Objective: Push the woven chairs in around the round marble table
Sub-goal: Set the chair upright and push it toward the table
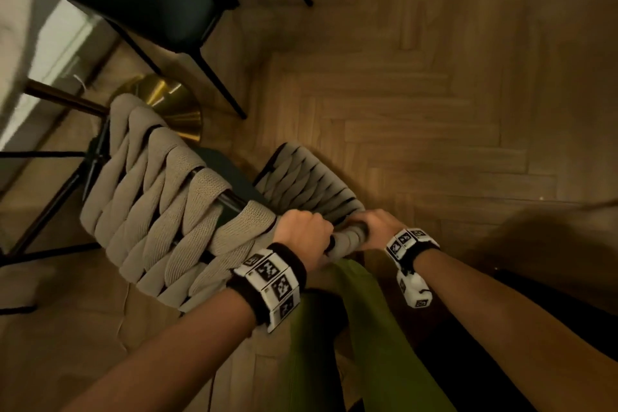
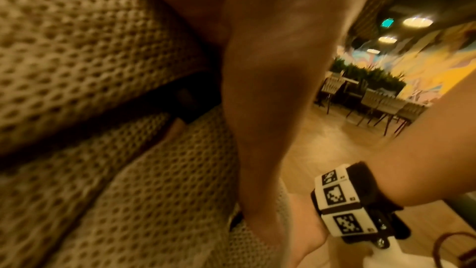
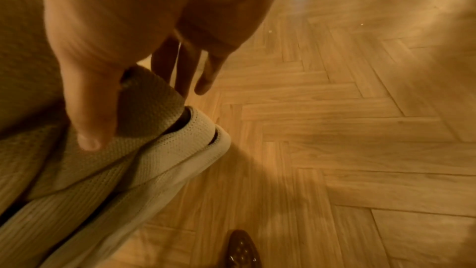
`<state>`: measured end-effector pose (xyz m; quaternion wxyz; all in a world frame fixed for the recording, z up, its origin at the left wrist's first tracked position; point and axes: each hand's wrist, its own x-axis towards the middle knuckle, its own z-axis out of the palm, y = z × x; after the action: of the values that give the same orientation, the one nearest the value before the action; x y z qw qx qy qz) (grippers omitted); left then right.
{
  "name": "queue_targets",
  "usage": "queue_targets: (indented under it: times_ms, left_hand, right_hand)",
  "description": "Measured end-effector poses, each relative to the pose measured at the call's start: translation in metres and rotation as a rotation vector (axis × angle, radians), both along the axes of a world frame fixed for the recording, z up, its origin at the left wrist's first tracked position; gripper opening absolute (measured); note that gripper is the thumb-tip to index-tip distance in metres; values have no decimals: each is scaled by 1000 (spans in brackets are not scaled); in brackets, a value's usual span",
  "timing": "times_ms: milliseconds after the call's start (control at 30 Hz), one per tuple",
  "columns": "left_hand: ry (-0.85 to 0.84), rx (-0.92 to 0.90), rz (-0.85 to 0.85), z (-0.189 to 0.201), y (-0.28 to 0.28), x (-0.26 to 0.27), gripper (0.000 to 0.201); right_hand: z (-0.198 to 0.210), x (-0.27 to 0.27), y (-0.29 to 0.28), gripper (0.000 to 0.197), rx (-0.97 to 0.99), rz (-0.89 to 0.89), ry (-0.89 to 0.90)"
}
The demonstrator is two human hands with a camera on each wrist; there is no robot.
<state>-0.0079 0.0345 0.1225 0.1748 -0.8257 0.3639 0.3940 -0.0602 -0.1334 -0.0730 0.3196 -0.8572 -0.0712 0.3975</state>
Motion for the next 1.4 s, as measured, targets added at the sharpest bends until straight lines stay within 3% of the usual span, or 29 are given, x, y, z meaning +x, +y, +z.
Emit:
queue_targets:
  times_ms: [133,267,567,667,733,867,1033,1100,1267,1400]
  left_hand:
    - [-51,-98,36,66,23,-6,47]
    - [-89,-141,60,110,53,-18,48]
    - [-254,-204,123,175,173,-81,41]
    - [-304,-281,176,189,207,-114,39]
    - [-345,-328,197,193,229,-140,39]
    - [-461,-472,294,186,275,-197,43]
    - [-691,-526,356,184,329,-252,10]
    - [-757,-552,361,181,346,-267,21]
    - [-890,-653,341,180,383,-284,27]
    - [-963,-767,346,157,406,-301,23]
  right_hand:
    - [62,2,2,66,-18,92,-31]
    - [92,-14,13,35,-33,89,-38]
    - [171,-23,87,24,162,230,-418]
    - [206,-21,107,19,135,294,-499]
    - [226,-20,121,15,37,408,-554]
    - [252,-34,158,35,-70,553,-747]
    - [273,-56,207,39,-77,684,-839]
    - [276,-61,223,43,-107,725,-870]
    - [294,-63,253,34,-58,729,-928]
    - [308,-68,269,33,-45,745,-958]
